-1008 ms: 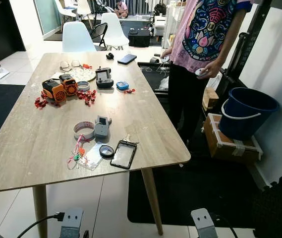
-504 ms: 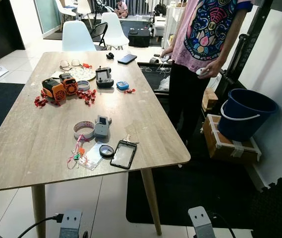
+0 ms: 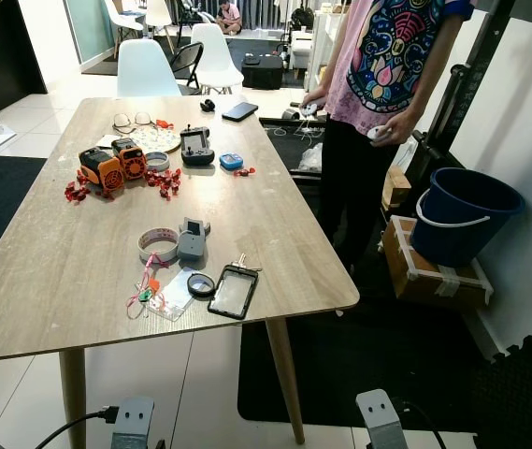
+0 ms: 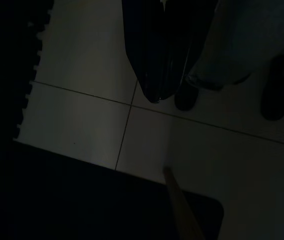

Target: Hang keys on a hook

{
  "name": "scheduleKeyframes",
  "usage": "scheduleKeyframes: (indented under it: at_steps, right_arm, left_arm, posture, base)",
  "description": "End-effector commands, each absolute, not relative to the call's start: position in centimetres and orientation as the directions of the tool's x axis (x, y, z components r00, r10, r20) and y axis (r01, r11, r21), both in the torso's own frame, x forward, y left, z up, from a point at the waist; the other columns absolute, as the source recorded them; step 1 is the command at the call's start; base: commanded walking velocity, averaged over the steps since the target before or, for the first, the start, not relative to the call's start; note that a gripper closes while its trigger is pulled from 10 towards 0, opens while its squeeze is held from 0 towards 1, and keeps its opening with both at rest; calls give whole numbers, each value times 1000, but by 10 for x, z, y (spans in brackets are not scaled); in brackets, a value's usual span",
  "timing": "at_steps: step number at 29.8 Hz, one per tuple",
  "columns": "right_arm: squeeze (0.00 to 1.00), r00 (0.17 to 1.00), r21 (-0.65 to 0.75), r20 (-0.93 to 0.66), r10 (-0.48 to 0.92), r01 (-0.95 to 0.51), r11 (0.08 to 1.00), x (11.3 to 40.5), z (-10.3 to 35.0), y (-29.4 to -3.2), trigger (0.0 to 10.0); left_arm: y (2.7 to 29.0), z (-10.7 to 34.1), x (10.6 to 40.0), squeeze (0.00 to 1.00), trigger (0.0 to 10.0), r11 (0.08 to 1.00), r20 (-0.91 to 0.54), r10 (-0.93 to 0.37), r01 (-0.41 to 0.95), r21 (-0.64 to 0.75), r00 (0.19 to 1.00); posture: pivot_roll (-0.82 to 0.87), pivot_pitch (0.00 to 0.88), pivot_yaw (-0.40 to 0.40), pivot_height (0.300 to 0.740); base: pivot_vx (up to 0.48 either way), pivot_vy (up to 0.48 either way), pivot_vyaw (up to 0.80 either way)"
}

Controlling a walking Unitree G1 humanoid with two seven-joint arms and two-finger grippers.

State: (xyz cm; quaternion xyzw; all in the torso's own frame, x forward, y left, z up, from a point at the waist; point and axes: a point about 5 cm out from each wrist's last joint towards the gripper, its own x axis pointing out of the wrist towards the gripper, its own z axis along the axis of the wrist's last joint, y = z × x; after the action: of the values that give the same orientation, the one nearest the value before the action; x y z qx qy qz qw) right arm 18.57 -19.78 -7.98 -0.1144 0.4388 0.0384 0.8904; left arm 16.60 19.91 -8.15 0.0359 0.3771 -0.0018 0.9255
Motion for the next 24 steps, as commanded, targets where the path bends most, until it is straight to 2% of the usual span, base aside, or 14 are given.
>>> scheduleKeyframes:
  at_steps: [1, 24]
  right_arm:
    - [0, 619, -170, -785, -29, -171, 970, 189, -78, -196, 10000]
    - [0, 607, -165, -794, -31, -166, 972, 181, -82, -195, 10000]
  left_arm:
    - [202, -81, 165, 0, 10000, 997, -697, 28, 32, 73, 716]
    - [201, -79, 169, 0, 10000, 994, -684, 5, 70, 81, 730]
  posture:
    - [36, 0, -32, 740]
    - [31, 0, -14, 740]
  base:
    - [0, 0, 0]
    - [0, 0, 0]
